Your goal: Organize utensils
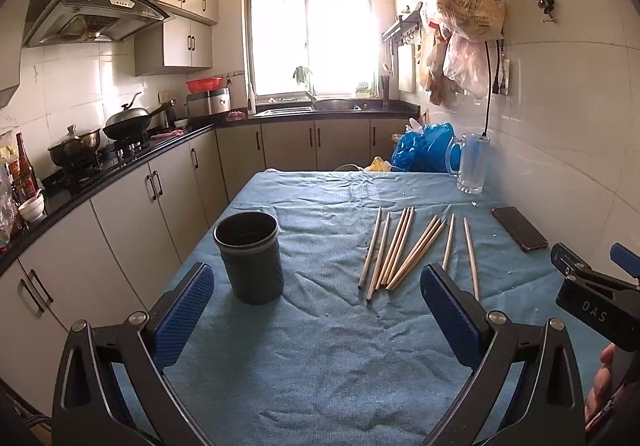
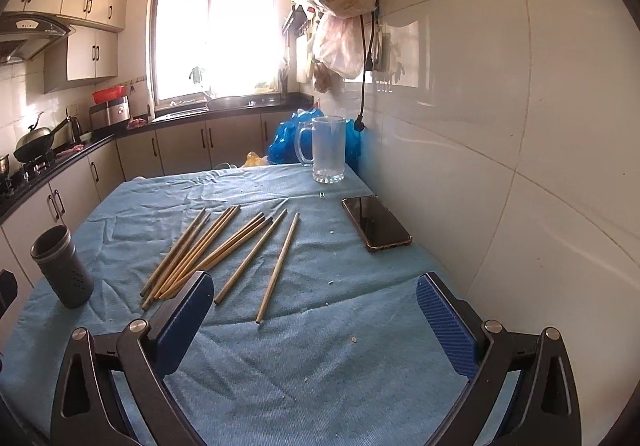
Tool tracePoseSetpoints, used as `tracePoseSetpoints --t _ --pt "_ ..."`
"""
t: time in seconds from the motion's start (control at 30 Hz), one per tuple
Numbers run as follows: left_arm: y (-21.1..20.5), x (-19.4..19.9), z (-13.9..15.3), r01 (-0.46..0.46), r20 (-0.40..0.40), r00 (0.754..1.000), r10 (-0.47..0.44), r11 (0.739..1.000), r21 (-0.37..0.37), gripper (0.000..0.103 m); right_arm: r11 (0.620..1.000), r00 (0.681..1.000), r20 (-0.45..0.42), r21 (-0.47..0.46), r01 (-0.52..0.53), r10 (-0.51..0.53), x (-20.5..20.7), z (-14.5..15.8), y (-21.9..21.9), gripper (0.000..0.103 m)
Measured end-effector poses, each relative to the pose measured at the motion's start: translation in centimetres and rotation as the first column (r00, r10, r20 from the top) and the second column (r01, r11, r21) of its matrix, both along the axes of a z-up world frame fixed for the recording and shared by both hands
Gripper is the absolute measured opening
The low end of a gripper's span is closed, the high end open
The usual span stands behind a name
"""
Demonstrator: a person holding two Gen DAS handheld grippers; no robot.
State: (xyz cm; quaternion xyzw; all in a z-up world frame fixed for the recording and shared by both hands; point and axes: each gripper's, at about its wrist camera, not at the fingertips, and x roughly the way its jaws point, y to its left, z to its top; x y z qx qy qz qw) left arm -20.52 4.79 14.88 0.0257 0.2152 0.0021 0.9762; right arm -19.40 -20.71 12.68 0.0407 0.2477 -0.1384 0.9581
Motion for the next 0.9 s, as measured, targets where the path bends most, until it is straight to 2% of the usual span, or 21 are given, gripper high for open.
tracePoseSetpoints --t 0.37,0.57,0.7,0.83,0.9 --pt "0.6 -0.2 2.5 -0.036 0.020 0.999 0.037 0.999 -0.026 0.103 1.000 1.000 0.016 -0.006 -0.014 0.014 -1.0 1.5 -0.3 0.102" --pt "1.0 0.5 4.1 -0.042 0.036 0.998 0.042 0.999 -0.001 0.103 0.999 0.999 0.032 -0.010 -0.030 0.030 -0.9 2.6 -0.7 0.102" --pt "0.7 1.5 5.2 -0.041 0.065 0.997 0.038 0.998 0.048 0.103 0.999 0.998 0.037 -0.011 -0.044 0.045 -0.4 3.2 -1.0 0.102" --pt "0.1 4.1 5.8 0.035 0.021 0.999 -0.036 0.999 0.041 0.103 0.997 0.997 0.013 0.014 -0.081 0.080 0.8 3.1 -1.4 0.102" --pt "-0.3 6.3 5.9 0.061 -0.030 0.998 -0.060 0.998 0.026 0.103 0.994 0.995 -0.003 0.031 -0.101 0.101 1.7 2.8 -2.0 0.102"
